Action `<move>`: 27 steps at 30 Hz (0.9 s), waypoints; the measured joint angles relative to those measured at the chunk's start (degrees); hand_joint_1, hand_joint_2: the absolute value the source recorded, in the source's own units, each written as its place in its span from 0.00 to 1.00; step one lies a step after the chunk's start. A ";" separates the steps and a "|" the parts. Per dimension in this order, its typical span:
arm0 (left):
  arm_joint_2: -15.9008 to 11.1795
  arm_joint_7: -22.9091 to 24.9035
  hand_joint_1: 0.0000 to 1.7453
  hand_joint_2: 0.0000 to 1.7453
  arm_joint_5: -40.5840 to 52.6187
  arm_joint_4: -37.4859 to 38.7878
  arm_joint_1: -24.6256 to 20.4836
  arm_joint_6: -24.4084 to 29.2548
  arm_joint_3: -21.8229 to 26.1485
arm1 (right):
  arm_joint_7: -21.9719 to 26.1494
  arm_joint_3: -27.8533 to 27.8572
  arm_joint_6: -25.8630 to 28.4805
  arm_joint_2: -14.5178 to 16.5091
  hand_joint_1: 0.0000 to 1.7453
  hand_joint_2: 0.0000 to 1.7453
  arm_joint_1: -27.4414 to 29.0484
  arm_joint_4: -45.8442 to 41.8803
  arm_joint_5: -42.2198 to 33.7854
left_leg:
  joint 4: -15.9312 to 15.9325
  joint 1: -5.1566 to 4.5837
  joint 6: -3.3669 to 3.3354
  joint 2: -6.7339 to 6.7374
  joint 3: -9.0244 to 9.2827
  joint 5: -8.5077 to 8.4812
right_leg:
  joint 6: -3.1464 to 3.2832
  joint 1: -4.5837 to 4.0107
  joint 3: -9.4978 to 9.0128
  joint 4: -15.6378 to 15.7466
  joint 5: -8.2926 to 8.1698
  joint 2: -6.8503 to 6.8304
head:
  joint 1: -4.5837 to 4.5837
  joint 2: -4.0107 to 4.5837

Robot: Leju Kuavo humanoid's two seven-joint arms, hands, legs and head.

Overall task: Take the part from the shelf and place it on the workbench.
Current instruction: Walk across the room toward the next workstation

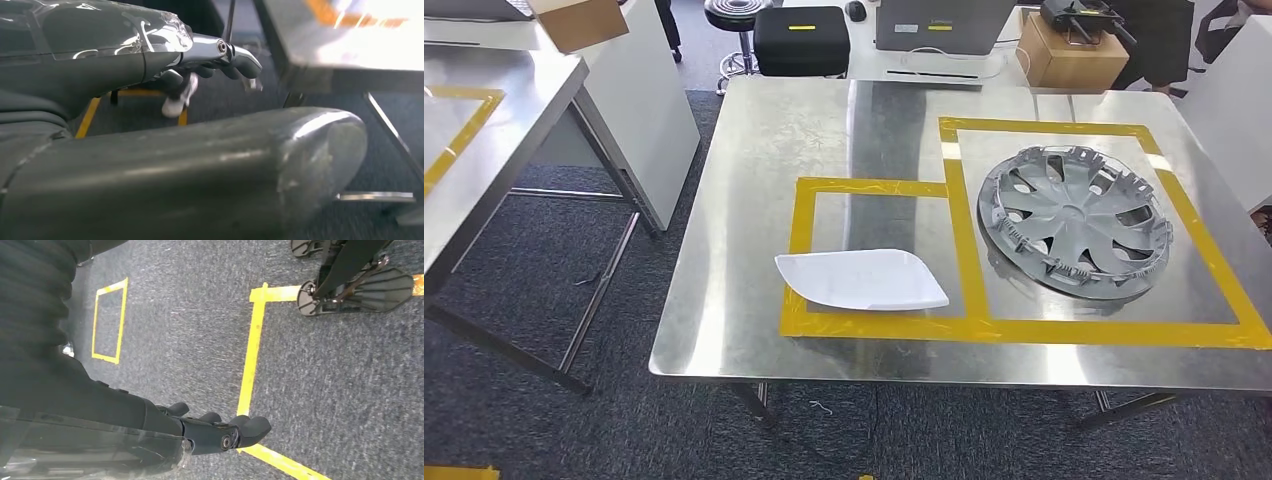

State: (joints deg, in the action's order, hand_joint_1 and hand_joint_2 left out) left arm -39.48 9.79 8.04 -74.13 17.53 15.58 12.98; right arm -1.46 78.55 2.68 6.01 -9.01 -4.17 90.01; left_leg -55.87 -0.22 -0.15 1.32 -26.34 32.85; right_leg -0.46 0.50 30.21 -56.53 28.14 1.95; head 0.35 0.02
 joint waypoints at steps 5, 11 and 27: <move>7.62 -6.73 0.00 0.00 -5.47 6.28 -2.21 1.38 -2.06 | -1.59 0.00 -0.13 0.01 0.00 1.00 -0.14 0.00 0.00 | -0.01 -0.06 -0.03 -0.59 -0.05 0.00 | -0.08 0.00 -0.06 0.13 0.05 -0.43 | 0.07 0.00; 17.99 -13.78 0.00 0.00 -12.82 20.87 -9.62 0.29 -8.58 | -0.70 0.02 0.34 0.02 0.00 1.00 -0.59 0.00 0.00 | -0.02 -0.24 -0.23 -1.57 -0.07 -0.12 | -0.27 0.06 -0.35 0.27 0.16 -1.26 | 0.08 0.00; 29.63 -14.73 0.00 0.00 -14.14 45.68 -18.05 -1.16 -16.18 | -0.08 0.02 0.95 -0.94 0.00 1.00 -1.03 0.00 0.00 | -0.04 -0.20 -0.26 -1.64 -0.05 -0.12 | -0.37 0.04 -0.39 0.35 0.19 -1.33 | 0.11 0.00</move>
State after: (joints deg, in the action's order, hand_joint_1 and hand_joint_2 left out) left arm -9.86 -4.94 -6.10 -28.45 -0.52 14.42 -3.20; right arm -1.54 78.58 3.63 5.07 -10.04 -4.17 90.01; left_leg -55.91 -0.42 -0.41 -0.32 -26.39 32.73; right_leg -0.83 0.54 29.82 -56.18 28.33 0.63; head 0.46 0.02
